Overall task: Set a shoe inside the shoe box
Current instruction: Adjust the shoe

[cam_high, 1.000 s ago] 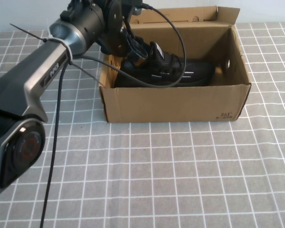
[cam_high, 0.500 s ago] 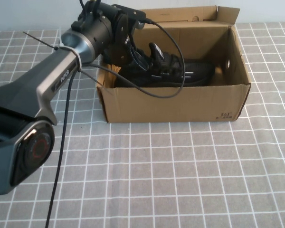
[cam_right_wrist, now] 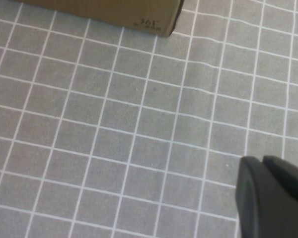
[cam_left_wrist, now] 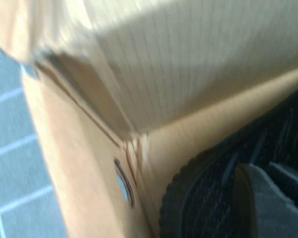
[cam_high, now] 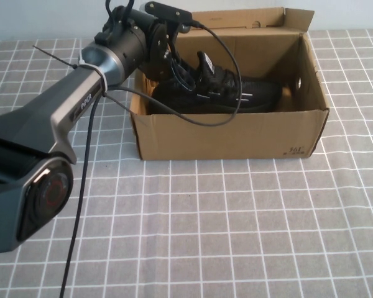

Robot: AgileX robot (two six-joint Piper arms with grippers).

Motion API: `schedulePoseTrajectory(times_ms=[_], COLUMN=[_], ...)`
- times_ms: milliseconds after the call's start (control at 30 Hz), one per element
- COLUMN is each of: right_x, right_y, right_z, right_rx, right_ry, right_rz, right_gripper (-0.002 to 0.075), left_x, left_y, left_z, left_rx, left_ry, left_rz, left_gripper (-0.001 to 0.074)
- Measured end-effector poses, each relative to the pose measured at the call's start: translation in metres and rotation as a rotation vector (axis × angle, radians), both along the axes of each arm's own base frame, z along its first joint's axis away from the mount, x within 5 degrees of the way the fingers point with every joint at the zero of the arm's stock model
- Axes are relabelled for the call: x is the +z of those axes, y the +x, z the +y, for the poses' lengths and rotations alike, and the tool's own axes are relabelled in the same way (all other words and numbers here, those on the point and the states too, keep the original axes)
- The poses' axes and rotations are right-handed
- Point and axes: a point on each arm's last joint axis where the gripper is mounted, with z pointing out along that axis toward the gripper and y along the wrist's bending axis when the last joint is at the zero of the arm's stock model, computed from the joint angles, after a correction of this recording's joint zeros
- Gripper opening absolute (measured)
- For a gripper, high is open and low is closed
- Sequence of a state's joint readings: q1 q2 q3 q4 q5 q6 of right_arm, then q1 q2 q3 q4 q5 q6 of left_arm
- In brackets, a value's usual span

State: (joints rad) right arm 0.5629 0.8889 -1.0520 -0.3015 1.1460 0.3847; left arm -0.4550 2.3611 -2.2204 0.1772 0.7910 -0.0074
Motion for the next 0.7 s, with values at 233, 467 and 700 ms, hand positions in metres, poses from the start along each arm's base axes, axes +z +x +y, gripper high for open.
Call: schedulePoseTrajectory(times_ms=[233,467,700], right_x=[0.0,0.0,-0.001], right_y=[0.0,0.0,-0.001], right_z=[0.0,0.0,0.002], right_rx=[0.0,0.0,0.009], right_ry=[-0.001,0.001,0.016], right_rz=[0.002,0.003,0.013], right_gripper=[-0.0016,-0.0016,-0.0016], left_x=[0.004,0.003,-0.007], left_y=[0.007,0.008,0.01], left_z=[-0.002,-0.004,-0.006], left_rx=[-0.021,-0.025,-0.038], left_ry=[-0.052,-0.074,-0.069], left_rz=[-0.084,-0.093,-0.076], left_gripper=[0.0005,0.0004,0.0049])
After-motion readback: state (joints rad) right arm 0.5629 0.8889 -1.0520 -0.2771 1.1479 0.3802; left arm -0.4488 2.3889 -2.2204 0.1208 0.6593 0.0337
